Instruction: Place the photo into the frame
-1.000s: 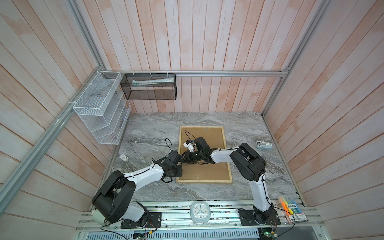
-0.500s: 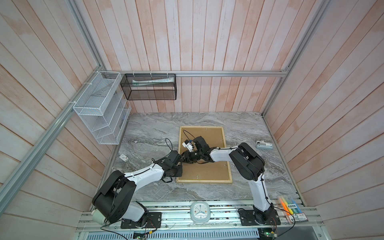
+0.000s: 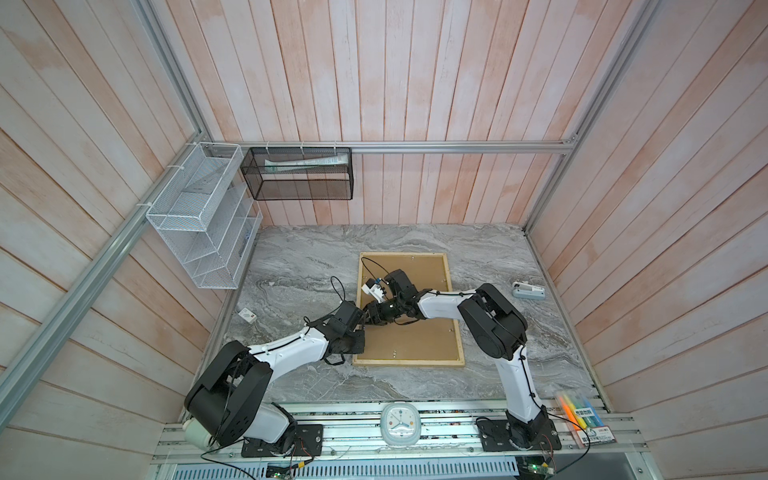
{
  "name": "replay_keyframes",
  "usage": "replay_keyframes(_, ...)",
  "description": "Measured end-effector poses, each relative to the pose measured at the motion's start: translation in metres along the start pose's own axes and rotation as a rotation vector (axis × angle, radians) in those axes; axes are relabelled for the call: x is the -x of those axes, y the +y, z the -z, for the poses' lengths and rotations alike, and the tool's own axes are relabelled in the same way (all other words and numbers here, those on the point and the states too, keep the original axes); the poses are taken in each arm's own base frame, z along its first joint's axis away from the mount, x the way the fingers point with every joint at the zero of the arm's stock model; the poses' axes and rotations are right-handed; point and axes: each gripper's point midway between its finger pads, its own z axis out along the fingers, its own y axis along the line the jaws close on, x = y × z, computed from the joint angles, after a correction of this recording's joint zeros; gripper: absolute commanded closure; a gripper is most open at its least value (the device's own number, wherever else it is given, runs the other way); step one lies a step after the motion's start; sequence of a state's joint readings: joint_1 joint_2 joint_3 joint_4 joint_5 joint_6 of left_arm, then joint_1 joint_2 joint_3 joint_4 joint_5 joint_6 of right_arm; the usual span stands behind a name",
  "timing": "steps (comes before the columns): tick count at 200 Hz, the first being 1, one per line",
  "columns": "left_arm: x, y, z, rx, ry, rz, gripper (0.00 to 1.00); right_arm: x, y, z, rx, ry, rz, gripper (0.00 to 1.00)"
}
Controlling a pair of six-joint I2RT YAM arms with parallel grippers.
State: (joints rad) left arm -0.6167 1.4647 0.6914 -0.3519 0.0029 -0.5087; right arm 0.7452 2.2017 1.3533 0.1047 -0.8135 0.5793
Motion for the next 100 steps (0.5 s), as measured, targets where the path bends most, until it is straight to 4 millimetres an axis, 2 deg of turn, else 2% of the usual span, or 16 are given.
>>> replay_keyframes(100,0.0,0.0001,-0.0005,0.008,0.013,0.0,0.8,-0.0022,0.0027,-0.001,0.008,0.044,0.057,0.6)
